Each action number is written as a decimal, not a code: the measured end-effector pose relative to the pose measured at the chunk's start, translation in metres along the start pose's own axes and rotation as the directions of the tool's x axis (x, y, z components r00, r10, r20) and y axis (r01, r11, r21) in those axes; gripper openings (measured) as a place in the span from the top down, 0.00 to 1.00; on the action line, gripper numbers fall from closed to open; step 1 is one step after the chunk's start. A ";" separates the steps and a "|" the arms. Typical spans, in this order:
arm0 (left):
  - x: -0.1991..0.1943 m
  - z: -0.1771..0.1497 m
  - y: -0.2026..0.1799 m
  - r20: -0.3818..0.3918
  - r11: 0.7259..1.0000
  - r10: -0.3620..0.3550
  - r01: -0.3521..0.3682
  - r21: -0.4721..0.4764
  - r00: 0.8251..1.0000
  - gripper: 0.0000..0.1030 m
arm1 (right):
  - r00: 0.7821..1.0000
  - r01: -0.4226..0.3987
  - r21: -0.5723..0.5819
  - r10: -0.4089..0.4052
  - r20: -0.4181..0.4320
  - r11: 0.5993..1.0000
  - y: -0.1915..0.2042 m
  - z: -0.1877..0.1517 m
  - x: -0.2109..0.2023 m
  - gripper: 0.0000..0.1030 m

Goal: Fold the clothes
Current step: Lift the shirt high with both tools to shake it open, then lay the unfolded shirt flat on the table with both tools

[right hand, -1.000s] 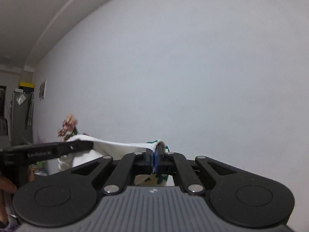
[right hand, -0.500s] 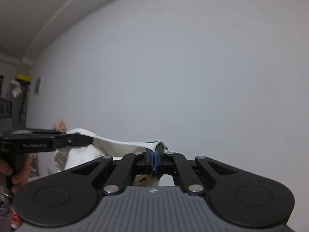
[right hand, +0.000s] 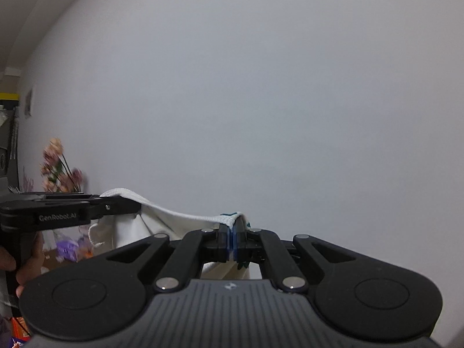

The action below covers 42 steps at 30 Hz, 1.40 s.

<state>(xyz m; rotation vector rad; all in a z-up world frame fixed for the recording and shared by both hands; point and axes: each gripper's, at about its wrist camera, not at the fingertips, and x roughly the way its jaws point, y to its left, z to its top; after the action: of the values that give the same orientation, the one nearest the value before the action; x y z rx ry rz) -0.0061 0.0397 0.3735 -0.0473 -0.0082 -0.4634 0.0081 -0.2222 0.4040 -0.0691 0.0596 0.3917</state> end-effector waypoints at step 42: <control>0.004 -0.306 -0.009 -0.664 0.998 -0.019 -0.028 -0.061 0.748 0.15 | 0.827 -0.039 0.142 0.112 -0.551 0.989 0.063 -0.327 0.000 0.23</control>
<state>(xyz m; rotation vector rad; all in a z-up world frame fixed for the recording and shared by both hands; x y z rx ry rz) -0.0080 0.0152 0.0685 0.0557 0.7205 -0.4550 -0.0309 -0.1900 0.0746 -0.0555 0.6720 0.4368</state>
